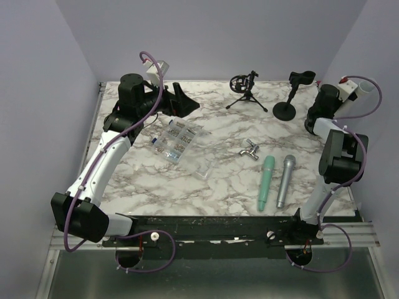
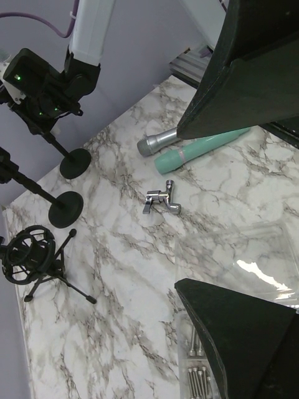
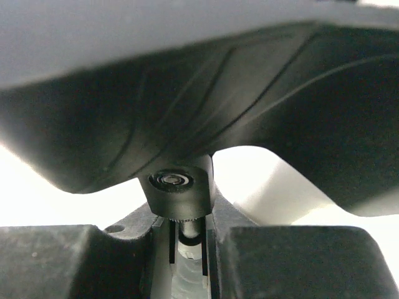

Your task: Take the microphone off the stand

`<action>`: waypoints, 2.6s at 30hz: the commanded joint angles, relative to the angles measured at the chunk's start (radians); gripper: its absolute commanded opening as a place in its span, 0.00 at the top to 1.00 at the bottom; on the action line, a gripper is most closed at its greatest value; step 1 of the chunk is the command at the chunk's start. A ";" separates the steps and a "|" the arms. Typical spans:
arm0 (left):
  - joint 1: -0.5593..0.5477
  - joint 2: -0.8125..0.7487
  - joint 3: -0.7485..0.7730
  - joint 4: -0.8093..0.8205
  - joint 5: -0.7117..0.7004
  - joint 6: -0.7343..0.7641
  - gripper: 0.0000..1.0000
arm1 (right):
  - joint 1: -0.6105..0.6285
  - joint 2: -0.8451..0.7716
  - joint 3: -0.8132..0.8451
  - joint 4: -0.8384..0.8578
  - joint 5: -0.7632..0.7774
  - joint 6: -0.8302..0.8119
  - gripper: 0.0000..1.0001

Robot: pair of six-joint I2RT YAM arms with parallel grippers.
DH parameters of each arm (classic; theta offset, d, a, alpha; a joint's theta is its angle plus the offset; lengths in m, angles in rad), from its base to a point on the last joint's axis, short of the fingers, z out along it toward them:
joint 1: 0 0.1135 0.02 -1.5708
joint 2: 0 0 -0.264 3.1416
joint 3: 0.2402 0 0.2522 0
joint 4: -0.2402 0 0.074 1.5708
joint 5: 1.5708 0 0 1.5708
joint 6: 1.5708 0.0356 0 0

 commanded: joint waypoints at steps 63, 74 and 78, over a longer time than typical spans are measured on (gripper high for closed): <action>0.010 -0.010 -0.024 0.056 0.048 -0.036 0.01 | 0.557 -0.546 -0.229 -0.337 -0.204 0.051 0.11; 0.007 0.004 -0.025 0.054 0.047 -0.031 0.02 | 0.533 -0.657 -0.134 -0.395 -0.209 0.055 0.03; 0.003 0.016 -0.023 0.055 0.056 -0.034 0.02 | 0.470 -0.645 -0.072 -0.443 -0.315 0.115 0.00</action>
